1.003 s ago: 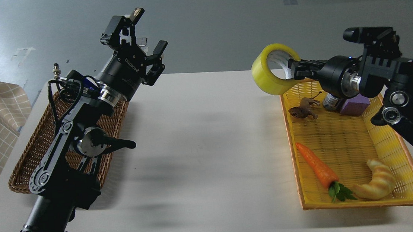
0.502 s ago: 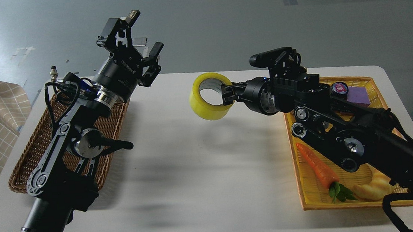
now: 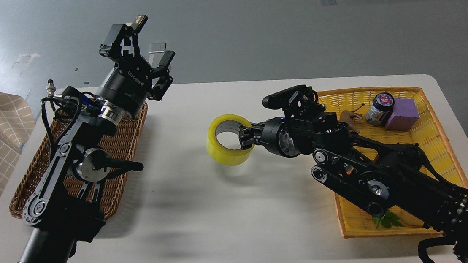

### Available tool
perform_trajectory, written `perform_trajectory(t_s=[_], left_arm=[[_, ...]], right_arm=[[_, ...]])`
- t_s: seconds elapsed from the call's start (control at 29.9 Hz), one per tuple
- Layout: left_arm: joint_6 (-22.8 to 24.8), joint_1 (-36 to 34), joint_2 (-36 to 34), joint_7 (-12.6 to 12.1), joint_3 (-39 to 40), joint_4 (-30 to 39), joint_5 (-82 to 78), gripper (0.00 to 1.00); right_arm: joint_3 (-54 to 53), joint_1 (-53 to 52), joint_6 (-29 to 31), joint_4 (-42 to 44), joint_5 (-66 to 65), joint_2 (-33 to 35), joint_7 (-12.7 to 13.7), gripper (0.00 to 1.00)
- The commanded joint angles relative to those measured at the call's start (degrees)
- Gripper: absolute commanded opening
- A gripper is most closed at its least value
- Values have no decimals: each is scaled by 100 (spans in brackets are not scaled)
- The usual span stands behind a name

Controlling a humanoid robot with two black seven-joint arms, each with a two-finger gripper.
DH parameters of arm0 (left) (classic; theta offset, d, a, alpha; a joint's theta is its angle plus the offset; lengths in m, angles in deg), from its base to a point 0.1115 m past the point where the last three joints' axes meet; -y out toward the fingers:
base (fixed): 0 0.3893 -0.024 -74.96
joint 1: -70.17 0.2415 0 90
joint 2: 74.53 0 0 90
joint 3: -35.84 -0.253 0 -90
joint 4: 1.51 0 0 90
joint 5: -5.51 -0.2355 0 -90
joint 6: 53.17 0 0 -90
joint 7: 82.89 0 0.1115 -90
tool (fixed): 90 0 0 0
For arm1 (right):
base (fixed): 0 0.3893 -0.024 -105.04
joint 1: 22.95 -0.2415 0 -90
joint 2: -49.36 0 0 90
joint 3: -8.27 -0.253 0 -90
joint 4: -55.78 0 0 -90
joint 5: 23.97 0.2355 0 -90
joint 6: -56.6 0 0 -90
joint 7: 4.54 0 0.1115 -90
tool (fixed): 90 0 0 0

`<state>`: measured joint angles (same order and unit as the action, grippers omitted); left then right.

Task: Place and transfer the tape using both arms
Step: 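Set the tape roll on the table center and release it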

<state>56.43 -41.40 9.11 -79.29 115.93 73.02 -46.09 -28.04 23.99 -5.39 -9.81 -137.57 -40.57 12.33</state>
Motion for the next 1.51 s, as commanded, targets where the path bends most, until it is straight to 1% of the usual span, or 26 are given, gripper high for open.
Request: perform_trajectory(t_s=[0.0,0.5,0.57,0.6,0.67,0.7,0.74,0.8,0.87,0.9,0.97,1.0,1.04,1.07,1.1,1.24,1.34,1.4,1.47], left_arm=[[0,30,-6,0,-3,0,1,98],[0,74,-6,0,6,0,1,98],[8,83,-6,9,6,0,1,98],[9,83,-6,0,6,0,1,98],[9,83,-6,9,6,0,1,98],[0,83,-6,9,6,0,1,98],[0,83,3,9,6,0,1,98],[0,83,3,9,-3,0,1,98],[8,83,3,9,-3,0,1,98],[0,83,-6,9,-3,0,1,98],[0,83,-6,9,-3,0,1,98],[0,83,-6,9,-3,0,1,98],[0,83,-6,9,-3,0,-8,98],[0,83,-6,9,-3,0,-8,98],[0,83,-6,9,-3,0,-17,98],[0,118,-6,0,-3,0,-17,98],[0,118,-15,0,-3,0,-17,98],[0,118,-32,0,-3,0,-17,98],[0,126,-76,0,-3,0,-17,98]], right_arm=[[-17,17,-1,3,-4,2,0,21],[-26,290,-1,3,-153,11,0,22],[-34,281,-1,3,-153,20,9,28],[-34,281,-1,3,-153,20,9,34],[-34,281,-1,3,-153,20,0,37],[-34,281,-1,3,-153,20,9,41],[-26,272,-1,3,-153,20,9,51],[-26,272,-1,11,-162,37,9,60],[-34,272,-1,11,-162,63,9,61],[-52,272,-1,3,-162,90,9,63],[-96,272,-1,11,-162,108,9,73],[-122,272,-1,11,-153,116,9,79],[-122,272,-1,11,-153,116,9,82],[-122,281,-1,11,-153,116,9,89],[-131,290,-1,3,-153,116,9,93],[-183,281,-1,-59,-118,108,9,94],[-561,281,-23,-181,-48,108,0,94],[-930,316,-119,-401,5,125,0,95],[-1534,535,-137,-629,171,134,-17,100]])
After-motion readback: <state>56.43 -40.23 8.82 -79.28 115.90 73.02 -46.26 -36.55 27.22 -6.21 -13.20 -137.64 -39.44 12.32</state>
